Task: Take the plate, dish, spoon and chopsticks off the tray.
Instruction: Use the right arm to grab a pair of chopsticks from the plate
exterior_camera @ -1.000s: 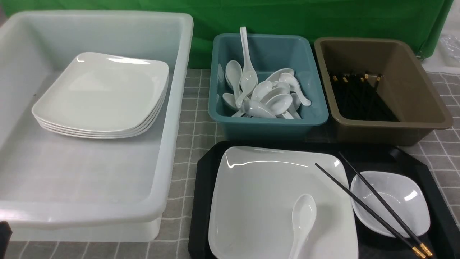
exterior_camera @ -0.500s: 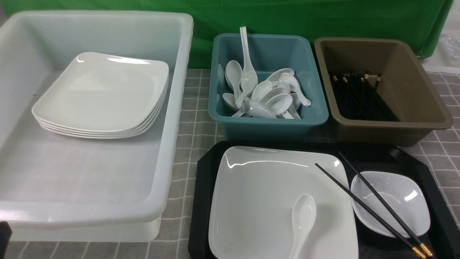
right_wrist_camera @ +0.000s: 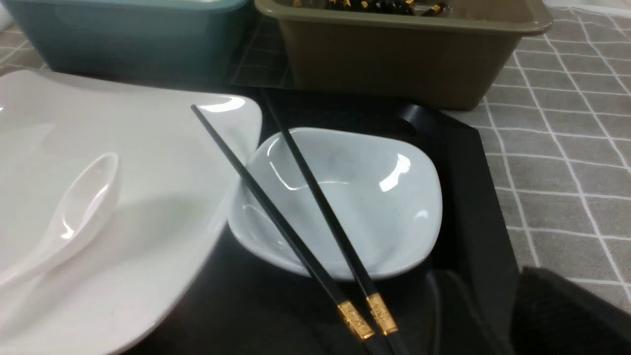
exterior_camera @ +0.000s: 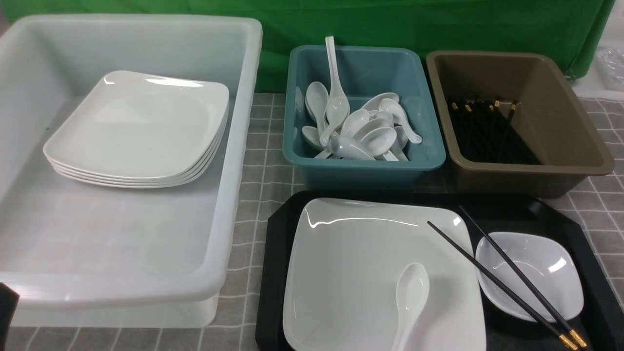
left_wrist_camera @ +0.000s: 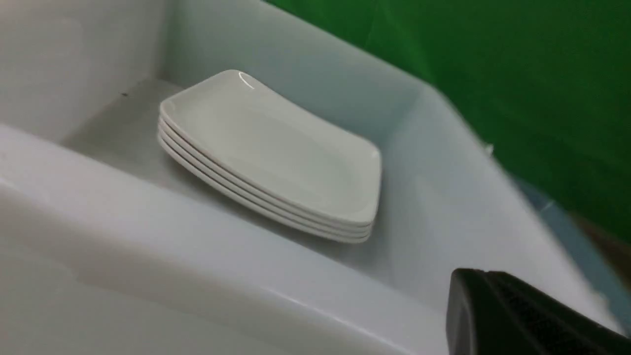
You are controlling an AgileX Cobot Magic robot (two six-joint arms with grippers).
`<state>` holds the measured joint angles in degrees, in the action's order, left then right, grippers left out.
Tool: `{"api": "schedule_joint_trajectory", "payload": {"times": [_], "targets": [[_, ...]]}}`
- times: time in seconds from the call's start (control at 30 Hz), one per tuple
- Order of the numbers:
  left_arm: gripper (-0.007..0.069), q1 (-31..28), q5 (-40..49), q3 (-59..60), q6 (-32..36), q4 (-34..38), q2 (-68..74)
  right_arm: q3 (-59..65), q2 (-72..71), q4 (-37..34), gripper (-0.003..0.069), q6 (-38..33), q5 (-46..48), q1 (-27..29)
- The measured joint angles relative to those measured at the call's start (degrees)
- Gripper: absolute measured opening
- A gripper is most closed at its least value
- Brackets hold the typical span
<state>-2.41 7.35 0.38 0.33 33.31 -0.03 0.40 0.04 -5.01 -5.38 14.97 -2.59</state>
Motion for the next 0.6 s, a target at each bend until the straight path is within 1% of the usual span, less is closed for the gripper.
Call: {"api": "schedule_joint_trajectory", "payload": {"times": [0.07,0.1,0.13,0.23,0.27,0.33,0.4,0.47,0.5,0.6], "targets": [[0.0004,0.0,-1.2,0.0,-0.7,4.0,0.0,0.0,0.0,0.0,0.0239,0.0,0.0,0.0],[0.0004,0.0,-1.6,0.0,-0.8,4.7,0.0,0.0,0.0,0.0,0.0239,0.0,0.0,0.0],[0.0004,0.0,-3.6,0.0,-1.7,7.3,0.0,0.0,0.0,0.0,0.0239,0.0,0.0,0.0],[0.0004,0.0,-7.3,0.0,-3.5,10.1,0.0,0.0,0.0,0.0,0.0239,0.0,0.0,0.0],[0.0004,0.0,-7.3,-0.3,-3.5,10.2,0.0,0.0,0.0,0.0,0.0239,0.0,0.0,0.0],[0.0004,0.0,-3.8,-2.8,-3.0,10.1,-0.1,0.0,0.0,0.0,0.0239,0.0,0.0,0.0],[0.0004,0.0,2.0,-8.5,1.9,8.6,0.6,0.0,0.0,0.0,0.0239,0.0,0.0,0.0],[0.0004,0.1,6.4,-14.8,9.1,7.8,3.7,0.0,0.0,0.0,0.0239,0.0,0.0,0.0],[0.0004,0.2,9.2,-17.9,13.9,7.7,6.0,0.0,0.0,0.0,0.0239,0.0,0.0,0.0],[0.0004,2.3,15.7,-25.3,20.1,7.5,13.9,0.0,0.0,0.0,0.0239,0.0,0.0,0.0]]}}
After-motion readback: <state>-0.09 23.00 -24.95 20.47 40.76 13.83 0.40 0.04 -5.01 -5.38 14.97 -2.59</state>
